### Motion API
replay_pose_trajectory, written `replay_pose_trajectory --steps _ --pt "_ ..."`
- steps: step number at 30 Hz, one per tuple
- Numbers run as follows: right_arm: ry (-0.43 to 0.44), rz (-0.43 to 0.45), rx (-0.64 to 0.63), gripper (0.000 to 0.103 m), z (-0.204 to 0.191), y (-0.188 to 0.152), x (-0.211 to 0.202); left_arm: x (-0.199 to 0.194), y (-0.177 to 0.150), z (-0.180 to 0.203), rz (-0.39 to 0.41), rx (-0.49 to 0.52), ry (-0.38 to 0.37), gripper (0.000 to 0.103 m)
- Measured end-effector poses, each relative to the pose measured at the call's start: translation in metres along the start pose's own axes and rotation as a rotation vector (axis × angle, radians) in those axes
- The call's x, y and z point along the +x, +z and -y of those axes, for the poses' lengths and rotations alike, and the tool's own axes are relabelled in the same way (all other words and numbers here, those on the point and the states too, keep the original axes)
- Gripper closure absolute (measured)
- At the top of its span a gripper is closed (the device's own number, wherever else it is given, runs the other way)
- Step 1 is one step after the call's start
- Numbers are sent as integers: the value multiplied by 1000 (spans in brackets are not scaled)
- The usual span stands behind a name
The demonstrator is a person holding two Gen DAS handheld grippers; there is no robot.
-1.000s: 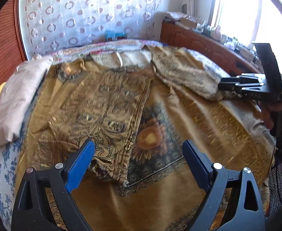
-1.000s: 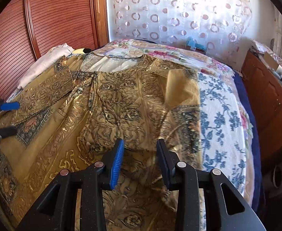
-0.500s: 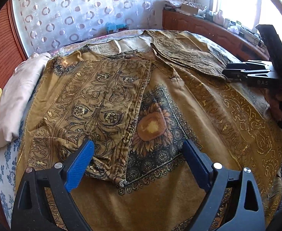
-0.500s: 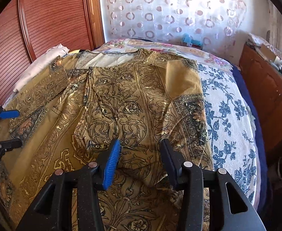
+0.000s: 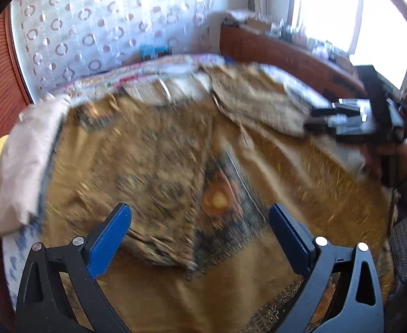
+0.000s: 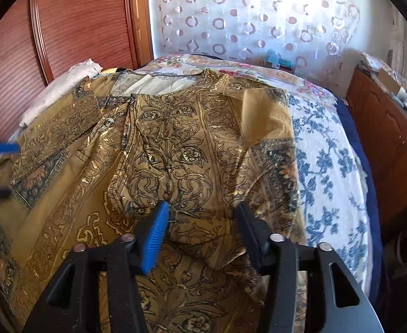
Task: Fold small clothes
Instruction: 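Grasp the shirt side edge with the left gripper and lift it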
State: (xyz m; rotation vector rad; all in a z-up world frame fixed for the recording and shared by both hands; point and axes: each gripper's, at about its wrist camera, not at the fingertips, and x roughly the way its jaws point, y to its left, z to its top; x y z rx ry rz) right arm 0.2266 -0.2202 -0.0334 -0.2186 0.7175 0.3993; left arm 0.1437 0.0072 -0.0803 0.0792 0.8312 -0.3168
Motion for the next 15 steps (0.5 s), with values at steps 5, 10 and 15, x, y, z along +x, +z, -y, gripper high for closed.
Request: replay_pose_trajectory --steps 5,10,15 --pt "60 27 24 27 13 17 -11 -7 29 -38 35 -31 36 3" --pt "47 34 16 27 34 42 -8 13 56 -84 13 -62 75 10" --pt "3 1 30 27 59 57 17 43 72 -129 -39 -127 73 30"
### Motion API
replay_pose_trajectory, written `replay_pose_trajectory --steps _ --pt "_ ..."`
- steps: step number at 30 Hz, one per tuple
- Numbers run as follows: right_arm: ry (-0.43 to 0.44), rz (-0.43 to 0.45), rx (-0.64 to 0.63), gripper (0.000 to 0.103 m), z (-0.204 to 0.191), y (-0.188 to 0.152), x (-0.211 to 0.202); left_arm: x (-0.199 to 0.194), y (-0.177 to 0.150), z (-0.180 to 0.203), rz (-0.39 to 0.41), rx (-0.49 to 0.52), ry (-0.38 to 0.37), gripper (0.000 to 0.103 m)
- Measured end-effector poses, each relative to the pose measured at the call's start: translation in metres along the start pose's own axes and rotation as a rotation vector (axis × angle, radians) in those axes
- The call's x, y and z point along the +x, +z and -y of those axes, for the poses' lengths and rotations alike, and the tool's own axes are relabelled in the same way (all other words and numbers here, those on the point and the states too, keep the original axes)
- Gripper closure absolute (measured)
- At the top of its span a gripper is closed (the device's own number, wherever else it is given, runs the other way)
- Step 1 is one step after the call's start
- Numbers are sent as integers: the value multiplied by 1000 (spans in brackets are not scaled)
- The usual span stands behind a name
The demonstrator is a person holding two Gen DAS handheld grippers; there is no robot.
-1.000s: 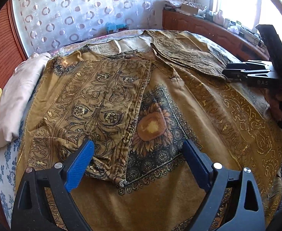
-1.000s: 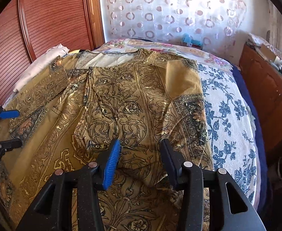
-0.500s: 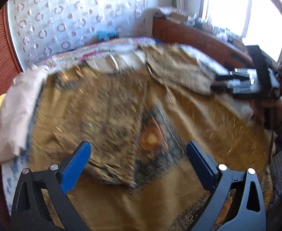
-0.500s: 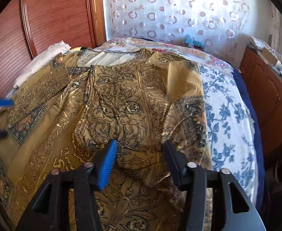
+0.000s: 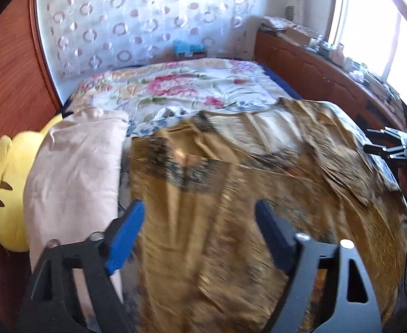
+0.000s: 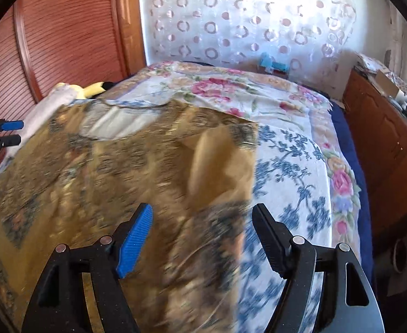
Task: Fold small clothes
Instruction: 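Grasp the shirt side edge with the left gripper and lift it, then grasp the shirt edge with the right gripper while the left gripper lifts and folds it over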
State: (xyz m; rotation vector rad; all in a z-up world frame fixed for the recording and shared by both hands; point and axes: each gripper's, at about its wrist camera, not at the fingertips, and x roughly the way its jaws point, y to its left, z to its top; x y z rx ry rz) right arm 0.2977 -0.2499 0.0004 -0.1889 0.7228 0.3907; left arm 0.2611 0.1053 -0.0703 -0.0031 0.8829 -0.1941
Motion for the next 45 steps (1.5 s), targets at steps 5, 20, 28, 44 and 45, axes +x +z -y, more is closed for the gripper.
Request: replay_pose_trajectory --steps 5,20,28,44,45 --pt "8 -56 7 27 10 21 29 26 19 -18 -32 -19 -5 38" --pt "0 -67 0 27 20 50 77 76 44 -38 -107 -36 63 38" --pt "1 -21 5 26 22 39 75 73 40 -27 -90 21 85 72" --pt "16 -45 -8 56 19 48 76 25 50 -19 46 19 35 97" --pt "12 -49 -6 61 19 50 76 21 49 -17 57 19 30 98"
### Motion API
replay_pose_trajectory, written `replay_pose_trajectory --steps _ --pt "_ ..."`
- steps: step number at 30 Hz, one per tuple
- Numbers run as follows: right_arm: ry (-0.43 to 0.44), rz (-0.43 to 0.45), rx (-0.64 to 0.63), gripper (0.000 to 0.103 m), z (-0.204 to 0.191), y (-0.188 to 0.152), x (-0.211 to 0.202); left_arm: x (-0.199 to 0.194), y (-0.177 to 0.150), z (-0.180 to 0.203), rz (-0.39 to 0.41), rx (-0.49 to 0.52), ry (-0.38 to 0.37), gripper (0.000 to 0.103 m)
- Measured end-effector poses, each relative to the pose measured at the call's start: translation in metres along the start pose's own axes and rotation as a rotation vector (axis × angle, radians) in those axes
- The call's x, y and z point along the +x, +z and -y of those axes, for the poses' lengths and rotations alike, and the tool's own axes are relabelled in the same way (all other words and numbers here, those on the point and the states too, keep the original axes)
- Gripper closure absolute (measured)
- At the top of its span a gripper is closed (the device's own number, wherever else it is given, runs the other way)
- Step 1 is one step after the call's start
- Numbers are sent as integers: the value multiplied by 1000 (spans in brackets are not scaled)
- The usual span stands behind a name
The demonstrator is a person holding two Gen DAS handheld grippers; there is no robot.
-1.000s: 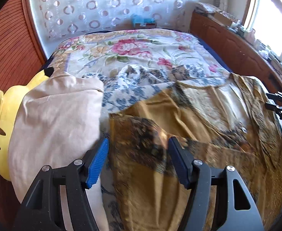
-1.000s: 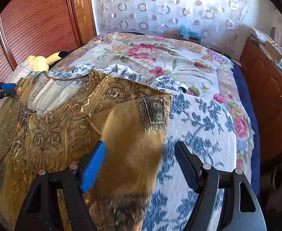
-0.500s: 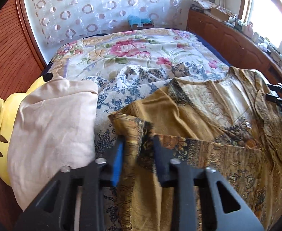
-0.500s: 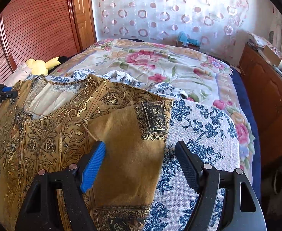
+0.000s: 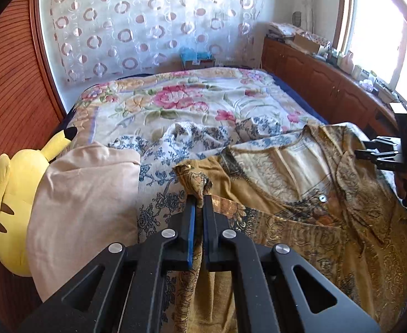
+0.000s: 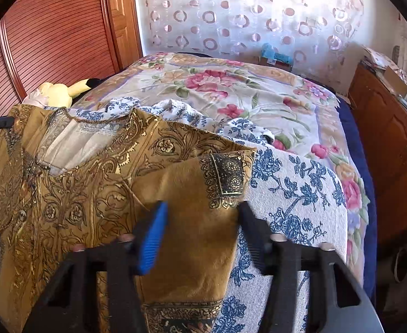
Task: Fold small clothes
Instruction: 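Grasp the shirt edge with the right gripper while the left gripper lifts and folds it over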
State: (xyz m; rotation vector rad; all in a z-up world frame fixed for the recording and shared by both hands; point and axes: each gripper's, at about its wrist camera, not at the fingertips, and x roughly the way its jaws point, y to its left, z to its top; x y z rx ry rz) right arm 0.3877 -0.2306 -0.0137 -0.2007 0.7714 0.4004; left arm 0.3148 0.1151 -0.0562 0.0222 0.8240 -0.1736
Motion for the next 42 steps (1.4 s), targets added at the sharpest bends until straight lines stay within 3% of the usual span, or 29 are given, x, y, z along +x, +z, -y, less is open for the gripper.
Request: replay_pose_trajectory --steps 2,4,9,17,24,29,33,42 --pt "-3 -4 -5 92 0 2 0 -6 0 2 13 2 -9 98" --pt "14 -11 -12 98 -2 2 -1 -12 -1 6 21 9 -30 98" --pt "14 44 7 99 -9 -4 -21 -41 -11 20 61 18 -62 98" --pt "54 141 -29 100 -43 -39 -93 -102 -51 34 123 27 -78 98" --pt "85 186 -68 100 -67 -91 -160 -155 -103 32 171 -3 -57 98" --pt "113 215 -50 100 -77 -137 -201 -186 -151 32 211 -53 -91 98" --pt "146 201 -25 100 -83 -174 -224 -203 -183 34 232 -108 -102 98" --pt "115 129 -15 100 -87 -241 -254 -227 -240 41 216 -171 -124 98"
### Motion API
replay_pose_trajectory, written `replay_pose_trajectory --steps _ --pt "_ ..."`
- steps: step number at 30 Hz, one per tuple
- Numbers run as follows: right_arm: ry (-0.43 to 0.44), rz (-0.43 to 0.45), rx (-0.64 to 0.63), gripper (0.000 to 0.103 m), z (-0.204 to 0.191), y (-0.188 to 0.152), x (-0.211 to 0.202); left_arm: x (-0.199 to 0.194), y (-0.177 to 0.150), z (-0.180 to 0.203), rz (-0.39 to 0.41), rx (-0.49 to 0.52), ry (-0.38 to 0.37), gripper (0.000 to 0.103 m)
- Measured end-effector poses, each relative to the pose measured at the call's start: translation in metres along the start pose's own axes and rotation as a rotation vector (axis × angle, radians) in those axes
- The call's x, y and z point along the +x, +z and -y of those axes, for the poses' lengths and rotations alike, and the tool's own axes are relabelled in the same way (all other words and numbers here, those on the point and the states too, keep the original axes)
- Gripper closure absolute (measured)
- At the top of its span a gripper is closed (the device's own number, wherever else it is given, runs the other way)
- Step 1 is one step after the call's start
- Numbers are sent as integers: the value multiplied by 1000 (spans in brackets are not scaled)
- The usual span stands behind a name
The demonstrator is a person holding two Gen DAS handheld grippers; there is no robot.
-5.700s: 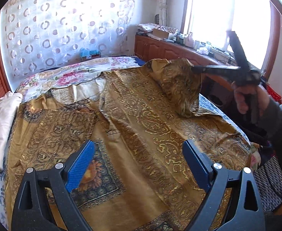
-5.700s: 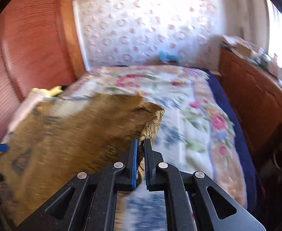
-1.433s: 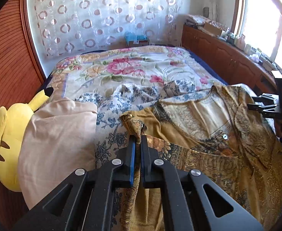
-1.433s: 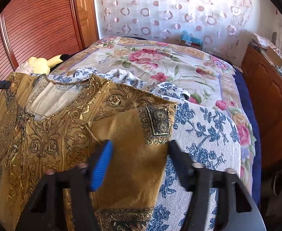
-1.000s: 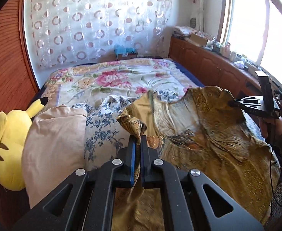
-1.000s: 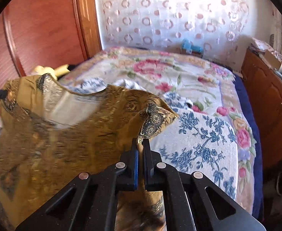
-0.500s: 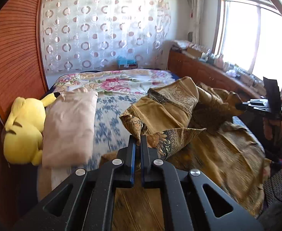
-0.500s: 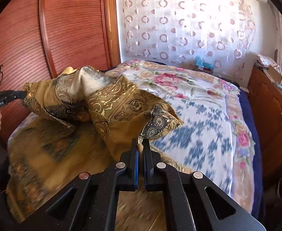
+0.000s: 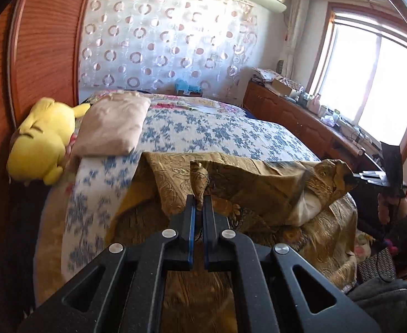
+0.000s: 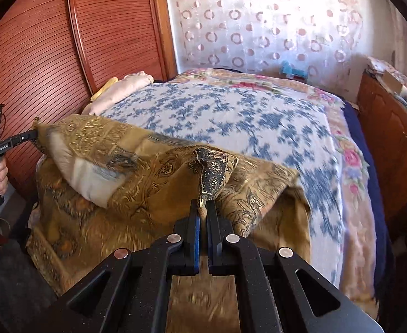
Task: Fold small clothes
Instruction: 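Grasp the shirt edge with the right gripper while the left gripper lifts and folds it over, then open both grippers and release the folded shirt onto the bed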
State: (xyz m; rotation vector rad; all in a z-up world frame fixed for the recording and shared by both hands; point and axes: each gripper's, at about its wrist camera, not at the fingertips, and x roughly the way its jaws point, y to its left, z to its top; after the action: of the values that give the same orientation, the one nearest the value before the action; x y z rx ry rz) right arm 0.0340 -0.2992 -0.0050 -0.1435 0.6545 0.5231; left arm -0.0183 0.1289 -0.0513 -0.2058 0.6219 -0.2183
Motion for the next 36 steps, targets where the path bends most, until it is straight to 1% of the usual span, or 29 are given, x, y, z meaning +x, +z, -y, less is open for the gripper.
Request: replay_pose_trajectory --steps 2,5,9,11,16,19,20,21,22,23,24,25,27,28,29,30,31,32,36 --pt "7 8 24 100 1 -10 -10 -6 -5 -1 1 -15 0 98" --pt "11 12 40 100 -8 -22 -25 -22 -9 3 9 -12 0 98" --pt "7 27 26 100 -17 -23 -48 -38 -11 13 12 3 0 98" --pt "-7 27 22 100 -19 -24 -47 -37 -13 19 0 25 16 98" --pt "-10 -26 35 100 -25 -37 -40 -26 -16 18 -37 34 28 98" --pt "-35 -48 37 100 -29 -38 -33 -23 -18 18 -63 41 38 97" --pt "-49 -52 39 99 -30 -37 -32 -23 -19 18 -68 42 45 94" --pt "-62 -55 36 99 -32 -36 -32 -23 -19 18 -66 45 56 85" --pt "-72 -52 30 95 -34 -35 -33 -24 -19 19 -59 49 68 76" --pt "-78 -46 24 93 -36 -33 -34 -24 -18 19 -56 52 74 72" --pt "-84 -39 18 93 -39 -33 -37 -26 -17 20 -50 54 81 61" --pt "-87 -34 18 93 -41 -32 -39 -27 -16 20 -42 54 80 58" --pt "-84 -23 22 92 -43 -32 -45 -30 -14 21 -27 56 74 58" --pt "-85 -16 23 88 -43 -33 -47 -30 -13 20 -26 58 75 57" --pt "-87 -9 25 81 -43 -34 -50 -29 -12 20 -28 60 76 57" --pt "-88 -1 27 77 -43 -33 -53 -25 -11 19 -39 64 82 46" --pt "-89 5 30 71 -41 -35 -54 -21 -12 18 -46 65 88 30" --pt "-91 9 35 68 -39 -36 -52 -18 -12 17 -48 67 91 26" --pt "-108 15 39 62 -32 -32 -42 6 -11 12 -85 78 102 25"
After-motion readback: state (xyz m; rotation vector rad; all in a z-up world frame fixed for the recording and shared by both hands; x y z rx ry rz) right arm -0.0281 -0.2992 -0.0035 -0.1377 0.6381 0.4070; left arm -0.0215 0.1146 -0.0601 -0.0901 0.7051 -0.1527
